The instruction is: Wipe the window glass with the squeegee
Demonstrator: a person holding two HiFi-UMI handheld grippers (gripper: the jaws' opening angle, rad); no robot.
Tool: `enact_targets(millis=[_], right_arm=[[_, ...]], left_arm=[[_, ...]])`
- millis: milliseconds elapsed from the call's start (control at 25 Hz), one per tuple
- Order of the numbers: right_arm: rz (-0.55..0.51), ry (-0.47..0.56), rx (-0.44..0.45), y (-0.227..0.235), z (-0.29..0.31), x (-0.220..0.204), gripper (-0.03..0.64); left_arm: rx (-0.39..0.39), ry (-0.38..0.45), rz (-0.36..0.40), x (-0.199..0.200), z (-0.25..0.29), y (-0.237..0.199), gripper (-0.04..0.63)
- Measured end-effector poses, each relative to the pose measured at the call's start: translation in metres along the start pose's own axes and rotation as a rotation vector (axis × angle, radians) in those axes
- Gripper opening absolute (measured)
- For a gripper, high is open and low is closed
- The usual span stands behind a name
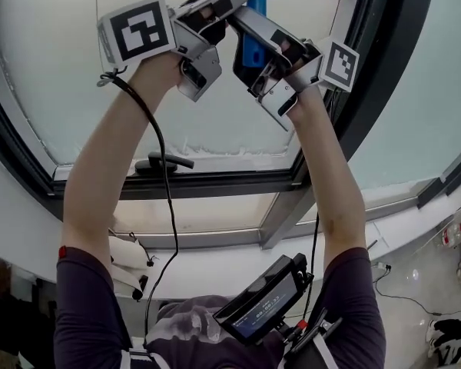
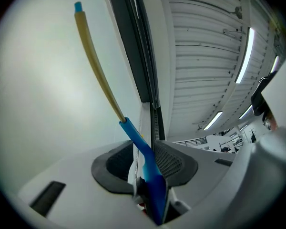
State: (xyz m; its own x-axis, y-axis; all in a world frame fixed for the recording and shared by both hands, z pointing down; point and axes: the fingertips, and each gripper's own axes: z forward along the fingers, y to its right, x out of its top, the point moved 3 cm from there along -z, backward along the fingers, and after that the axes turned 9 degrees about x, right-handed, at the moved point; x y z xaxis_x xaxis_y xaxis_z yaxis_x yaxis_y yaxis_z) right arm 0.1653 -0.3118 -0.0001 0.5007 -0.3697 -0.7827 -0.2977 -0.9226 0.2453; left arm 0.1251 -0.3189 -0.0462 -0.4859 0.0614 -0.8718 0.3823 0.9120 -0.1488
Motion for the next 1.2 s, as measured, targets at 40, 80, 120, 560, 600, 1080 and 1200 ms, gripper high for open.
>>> enact_targets(millis=[40, 80, 120, 560, 600, 1080, 1200], right_arm=[[-0.003, -0.007, 0.003, -0.001, 0.001, -0.001, 0.112], [-0.005, -0.014, 0.004, -0.001, 0.001, -0.001, 0.112], [-0.005, -0.017, 0.002, 0.0, 0.0, -0.001, 0.112], [-0.038, -0.024, -0.092, 0.007, -0.006, 0.004, 0.114], [-0.031, -0.023, -0.089, 0.008, -0.005, 0.004, 0.114], [0.01, 0.047, -0.169, 0.018, -0.033, -0.054, 0.114], [0.022, 0.066, -0.18, 0.019, -0.037, -0.048, 0.114]], left_arm=[[-0.004, 0.007, 0.003, 0.0, -0.001, 0.002, 0.144], [0.0, 0.014, 0.01, 0.001, -0.002, 0.002, 0.143], [0.007, 0.016, 0.015, 0.001, -0.002, 0.001, 0.143], [0.018, -0.033, -0.136, -0.009, 0.007, 0.011, 0.144], [0.016, -0.038, -0.146, -0.011, 0.006, 0.011, 0.144], [-0.063, -0.097, -0.105, -0.044, -0.014, -0.014, 0.143], [-0.076, -0.113, -0.103, -0.051, -0.016, -0.019, 0.144]])
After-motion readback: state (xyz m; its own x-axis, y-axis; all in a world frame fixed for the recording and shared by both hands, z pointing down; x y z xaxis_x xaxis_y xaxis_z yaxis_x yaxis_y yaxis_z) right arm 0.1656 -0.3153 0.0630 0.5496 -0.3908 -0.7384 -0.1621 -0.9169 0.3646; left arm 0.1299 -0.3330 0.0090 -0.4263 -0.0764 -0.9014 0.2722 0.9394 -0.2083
